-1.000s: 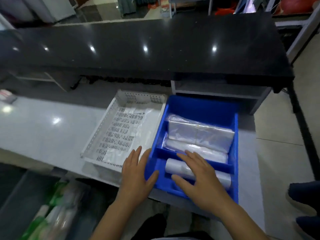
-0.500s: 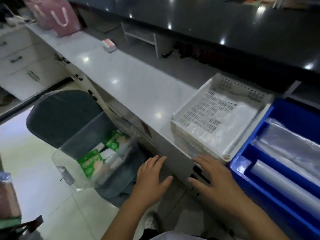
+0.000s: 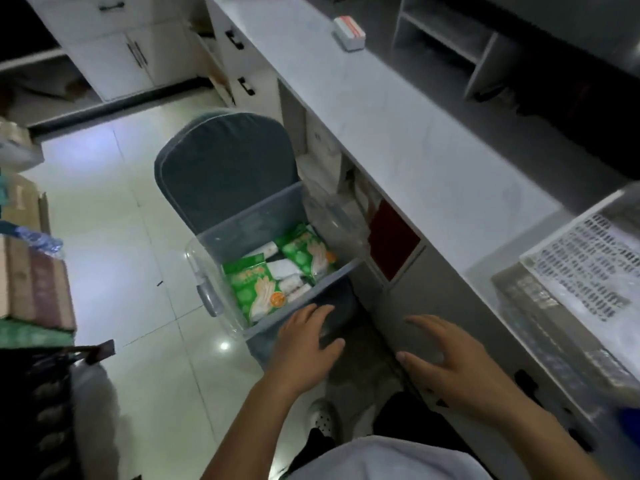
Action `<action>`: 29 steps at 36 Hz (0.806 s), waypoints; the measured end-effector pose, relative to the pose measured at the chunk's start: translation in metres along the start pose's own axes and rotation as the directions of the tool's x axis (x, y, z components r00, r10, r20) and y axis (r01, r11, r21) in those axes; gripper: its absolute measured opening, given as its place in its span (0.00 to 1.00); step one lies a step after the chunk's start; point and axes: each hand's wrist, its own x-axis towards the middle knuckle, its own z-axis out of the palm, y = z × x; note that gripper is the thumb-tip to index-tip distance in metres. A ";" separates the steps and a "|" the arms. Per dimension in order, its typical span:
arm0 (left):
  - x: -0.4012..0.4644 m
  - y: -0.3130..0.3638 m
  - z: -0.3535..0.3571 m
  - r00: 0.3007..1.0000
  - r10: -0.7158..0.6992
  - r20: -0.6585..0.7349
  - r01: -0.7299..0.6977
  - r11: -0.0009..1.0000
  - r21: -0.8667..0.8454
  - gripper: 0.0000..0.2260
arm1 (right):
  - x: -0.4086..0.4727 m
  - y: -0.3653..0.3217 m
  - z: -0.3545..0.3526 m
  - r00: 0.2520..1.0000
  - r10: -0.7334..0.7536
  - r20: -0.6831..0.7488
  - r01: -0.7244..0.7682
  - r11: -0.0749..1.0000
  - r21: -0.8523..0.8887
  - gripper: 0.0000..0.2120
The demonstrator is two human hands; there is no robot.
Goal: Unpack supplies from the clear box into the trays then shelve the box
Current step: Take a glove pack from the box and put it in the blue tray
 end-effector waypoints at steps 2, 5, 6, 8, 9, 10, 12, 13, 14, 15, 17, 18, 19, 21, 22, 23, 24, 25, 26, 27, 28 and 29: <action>0.005 -0.013 -0.006 1.000 -0.025 -0.010 0.025 1.000 -0.005 0.29 | 0.016 -0.012 -0.001 0.999 -0.005 0.036 0.006 1.000 -0.025 0.28; 0.011 -0.034 -0.014 0.996 -0.090 -0.024 0.089 0.996 -0.013 0.29 | 0.044 -0.028 0.000 0.993 -0.025 0.114 0.032 0.997 -0.064 0.28; 0.012 -0.040 -0.017 0.993 -0.113 -0.036 0.112 0.993 -0.026 0.29 | 0.056 -0.033 0.001 0.989 -0.035 0.143 0.046 0.996 -0.073 0.28; 0.014 -0.054 -0.025 0.985 -0.161 -0.059 0.159 0.987 -0.036 0.29 | 0.084 -0.043 0.004 0.981 -0.057 0.185 0.073 0.994 -0.078 0.28; 0.016 -0.062 -0.029 0.979 -0.191 -0.065 0.189 0.981 -0.032 0.29 | 0.100 -0.049 0.006 0.976 -0.072 0.204 0.090 0.993 -0.079 0.29; 0.018 -0.070 -0.033 0.972 -0.226 -0.068 0.225 0.974 -0.031 0.29 | 0.116 -0.055 0.008 0.970 -0.094 0.223 0.114 0.990 -0.082 0.29; 0.023 -0.086 -0.040 0.949 -0.305 -0.084 0.303 0.952 -0.043 0.28 | 0.150 -0.069 0.014 0.951 -0.155 0.266 0.184 0.979 -0.087 0.28; 0.026 -0.094 -0.044 0.933 -0.347 -0.096 0.344 0.938 -0.048 0.27 | 0.167 -0.076 0.017 0.937 -0.186 0.296 0.221 0.971 -0.091 0.28; 0.029 -0.100 -0.047 0.913 -0.395 -0.103 0.391 0.919 -0.053 0.26 | 0.184 -0.084 0.020 0.920 -0.208 0.332 0.254 0.962 -0.100 0.28; 0.033 -0.106 -0.050 0.887 -0.450 -0.103 0.445 0.893 -0.066 0.27 | 0.202 -0.091 0.022 0.900 -0.225 0.374 0.285 0.951 -0.115 0.28; 0.038 -0.115 -0.055 0.827 -0.557 -0.071 0.549 0.829 -0.105 0.28 | 0.237 -0.106 0.025 0.860 -0.248 0.446 0.344 0.928 -0.147 0.28; 0.042 -0.120 -0.056 0.798 -0.600 -0.049 0.592 0.797 -0.122 0.30 | 0.254 -0.114 0.027 0.841 -0.259 0.474 0.369 0.917 -0.153 0.28; 0.046 -0.125 -0.057 0.769 -0.639 -0.033 0.630 0.765 -0.138 0.30 | 0.272 -0.122 0.029 0.823 -0.277 0.496 0.398 0.904 -0.156 0.28; 0.058 -0.137 -0.058 0.713 -0.701 -0.017 0.686 0.702 -0.189 0.32 | 0.309 -0.135 0.039 0.791 -0.312 0.527 0.455 0.875 -0.164 0.26; 0.065 -0.143 -0.058 0.688 -0.725 -0.009 0.703 0.670 -0.240 0.32 | 0.327 -0.140 0.045 0.775 -0.317 0.547 0.475 0.863 -0.174 0.26; 0.073 -0.149 -0.058 0.663 -0.748 0.002 0.712 0.630 -0.311 0.32 | 0.346 -0.143 0.052 0.757 -0.311 0.575 0.491 0.851 -0.186 0.27; 0.080 -0.155 -0.057 0.633 -0.774 0.014 0.716 0.579 -0.391 0.33 | 0.363 -0.146 0.060 0.739 -0.291 0.608 0.496 0.845 -0.199 0.27; 0.087 -0.161 -0.056 0.598 -0.801 0.030 0.715 0.516 -0.471 0.33 | 0.380 -0.148 0.069 0.725 -0.260 0.638 0.489 0.846 -0.211 0.28; 0.093 -0.167 -0.055 0.560 -0.827 0.048 0.709 0.449 -0.543 0.34 | 0.397 -0.149 0.079 0.718 -0.223 0.659 0.468 0.856 -0.220 0.28; 0.099 -0.174 -0.053 0.526 -0.848 0.064 0.696 0.386 -0.606 0.34 | 0.413 -0.150 0.090 0.717 -0.191 0.671 0.438 0.872 -0.221 0.27; 0.104 -0.180 -0.050 0.495 -0.865 0.076 0.677 0.329 -0.658 0.33 | 0.427 -0.150 0.102 0.718 -0.161 0.677 0.397 0.894 -0.209 0.27; 0.109 -0.186 -0.047 0.466 -0.881 0.082 0.653 0.280 -0.704 0.33 | 0.440 -0.150 0.115 0.722 -0.133 0.679 0.338 0.924 -0.178 0.27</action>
